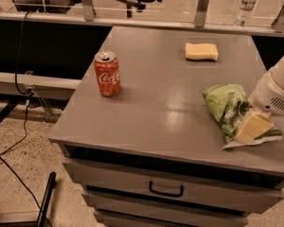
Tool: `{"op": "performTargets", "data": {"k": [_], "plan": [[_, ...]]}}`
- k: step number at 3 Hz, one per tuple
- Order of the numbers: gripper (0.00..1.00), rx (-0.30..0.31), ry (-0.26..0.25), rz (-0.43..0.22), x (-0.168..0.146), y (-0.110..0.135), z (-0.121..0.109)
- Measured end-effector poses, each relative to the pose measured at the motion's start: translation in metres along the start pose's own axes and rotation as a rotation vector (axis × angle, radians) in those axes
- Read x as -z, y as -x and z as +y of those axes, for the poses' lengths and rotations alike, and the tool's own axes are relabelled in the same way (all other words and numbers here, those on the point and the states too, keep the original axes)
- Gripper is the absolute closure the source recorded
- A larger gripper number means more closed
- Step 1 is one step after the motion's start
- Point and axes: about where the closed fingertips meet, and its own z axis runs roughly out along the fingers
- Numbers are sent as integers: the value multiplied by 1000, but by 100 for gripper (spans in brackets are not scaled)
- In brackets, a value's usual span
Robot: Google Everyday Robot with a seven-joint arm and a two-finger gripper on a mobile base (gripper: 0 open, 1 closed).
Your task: Move green jalapeno chip bag near coke can
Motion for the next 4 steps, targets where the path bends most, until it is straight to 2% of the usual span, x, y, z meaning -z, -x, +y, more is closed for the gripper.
{"op": "performTargets", "data": {"k": [1, 2, 3, 4], "plan": [[85, 1, 0, 0, 0, 0, 0], [100, 2, -1, 1, 0, 1, 1], [100, 3, -1, 1, 0, 1, 1], [100, 16, -11, -38, 5, 14, -8]]}}
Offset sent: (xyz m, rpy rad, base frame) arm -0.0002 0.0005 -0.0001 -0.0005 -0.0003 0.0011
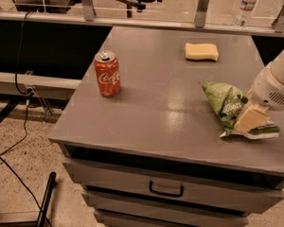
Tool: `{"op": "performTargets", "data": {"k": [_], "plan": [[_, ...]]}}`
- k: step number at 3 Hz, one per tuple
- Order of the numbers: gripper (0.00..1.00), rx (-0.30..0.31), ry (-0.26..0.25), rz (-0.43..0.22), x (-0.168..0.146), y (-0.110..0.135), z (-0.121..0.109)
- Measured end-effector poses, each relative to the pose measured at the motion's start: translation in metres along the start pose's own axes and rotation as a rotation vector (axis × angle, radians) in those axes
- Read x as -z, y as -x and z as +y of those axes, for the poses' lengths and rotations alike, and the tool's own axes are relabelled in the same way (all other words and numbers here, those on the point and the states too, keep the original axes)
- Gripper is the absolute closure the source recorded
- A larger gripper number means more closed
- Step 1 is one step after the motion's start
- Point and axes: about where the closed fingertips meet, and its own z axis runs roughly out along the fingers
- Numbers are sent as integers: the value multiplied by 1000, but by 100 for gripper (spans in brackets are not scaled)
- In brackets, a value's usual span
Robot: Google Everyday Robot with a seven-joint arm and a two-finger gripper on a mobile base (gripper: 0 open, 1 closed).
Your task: Move green jalapeno chip bag near coke can
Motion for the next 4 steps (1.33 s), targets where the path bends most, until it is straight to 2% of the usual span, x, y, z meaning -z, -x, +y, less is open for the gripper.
{"op": "performTargets", "data": {"k": [2, 3, 4], "plan": [[100, 65, -26, -72, 30, 50, -21], [100, 102, -17, -98, 34, 79, -27], [100, 143, 17, -142, 25, 117, -32]]}}
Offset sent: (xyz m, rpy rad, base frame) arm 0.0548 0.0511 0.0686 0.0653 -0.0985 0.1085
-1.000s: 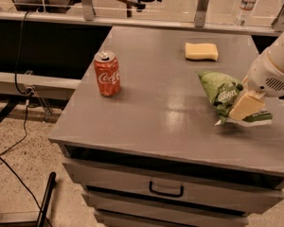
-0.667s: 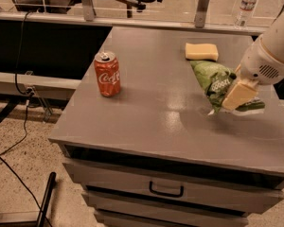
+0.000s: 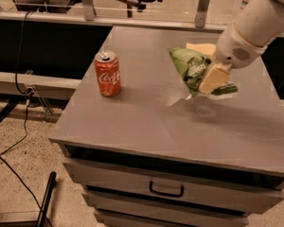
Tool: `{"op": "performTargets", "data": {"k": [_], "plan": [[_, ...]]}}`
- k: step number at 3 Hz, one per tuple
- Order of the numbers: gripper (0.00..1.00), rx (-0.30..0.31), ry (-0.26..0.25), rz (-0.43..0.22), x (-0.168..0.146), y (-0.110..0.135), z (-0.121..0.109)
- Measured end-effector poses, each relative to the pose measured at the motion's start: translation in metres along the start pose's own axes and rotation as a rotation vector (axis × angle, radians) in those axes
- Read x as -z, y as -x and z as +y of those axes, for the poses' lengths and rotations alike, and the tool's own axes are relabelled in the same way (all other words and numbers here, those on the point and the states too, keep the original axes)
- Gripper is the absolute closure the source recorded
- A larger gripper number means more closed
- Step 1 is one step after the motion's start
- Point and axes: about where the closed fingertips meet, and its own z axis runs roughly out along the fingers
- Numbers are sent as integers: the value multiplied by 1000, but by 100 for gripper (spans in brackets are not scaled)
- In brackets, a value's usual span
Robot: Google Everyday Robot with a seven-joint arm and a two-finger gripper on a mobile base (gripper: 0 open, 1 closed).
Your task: Move green jalapeno chip bag near coke can
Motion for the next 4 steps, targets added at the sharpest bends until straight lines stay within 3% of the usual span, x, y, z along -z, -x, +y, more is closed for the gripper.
{"op": "performTargets", "data": {"k": [2, 3, 4], "plan": [[100, 75, 105, -95, -53, 65, -13], [100, 94, 137, -121, -72, 83, -18], [83, 96, 140, -122, -74, 85, -17]]}}
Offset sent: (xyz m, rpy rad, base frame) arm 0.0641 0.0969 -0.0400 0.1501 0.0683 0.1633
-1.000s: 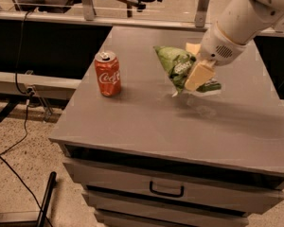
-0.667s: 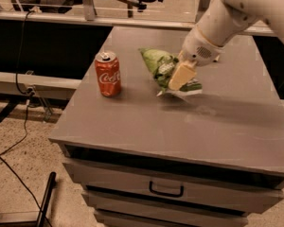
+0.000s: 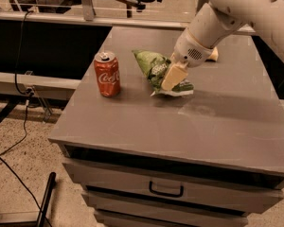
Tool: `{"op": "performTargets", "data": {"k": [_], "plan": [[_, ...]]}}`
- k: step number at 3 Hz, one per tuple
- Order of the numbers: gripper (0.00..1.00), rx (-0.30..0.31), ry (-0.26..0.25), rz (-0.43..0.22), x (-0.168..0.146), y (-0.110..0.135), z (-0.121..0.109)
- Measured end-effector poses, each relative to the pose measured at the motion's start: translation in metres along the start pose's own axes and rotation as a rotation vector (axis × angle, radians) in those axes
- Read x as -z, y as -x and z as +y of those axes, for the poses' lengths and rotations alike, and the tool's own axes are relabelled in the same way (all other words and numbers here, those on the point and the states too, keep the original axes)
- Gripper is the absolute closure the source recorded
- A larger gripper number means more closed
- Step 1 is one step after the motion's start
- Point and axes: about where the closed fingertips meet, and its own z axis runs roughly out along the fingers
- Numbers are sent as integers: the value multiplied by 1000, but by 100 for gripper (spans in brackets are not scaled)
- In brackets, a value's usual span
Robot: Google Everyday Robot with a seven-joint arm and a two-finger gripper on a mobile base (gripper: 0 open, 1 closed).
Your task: Move green jalapeno chip bag near coke can
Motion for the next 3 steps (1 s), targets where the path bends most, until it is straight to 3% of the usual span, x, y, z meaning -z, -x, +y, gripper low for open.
{"op": "performTargets", "data": {"k": [3], "plan": [[5, 3, 8, 0, -6, 2, 0]]}}
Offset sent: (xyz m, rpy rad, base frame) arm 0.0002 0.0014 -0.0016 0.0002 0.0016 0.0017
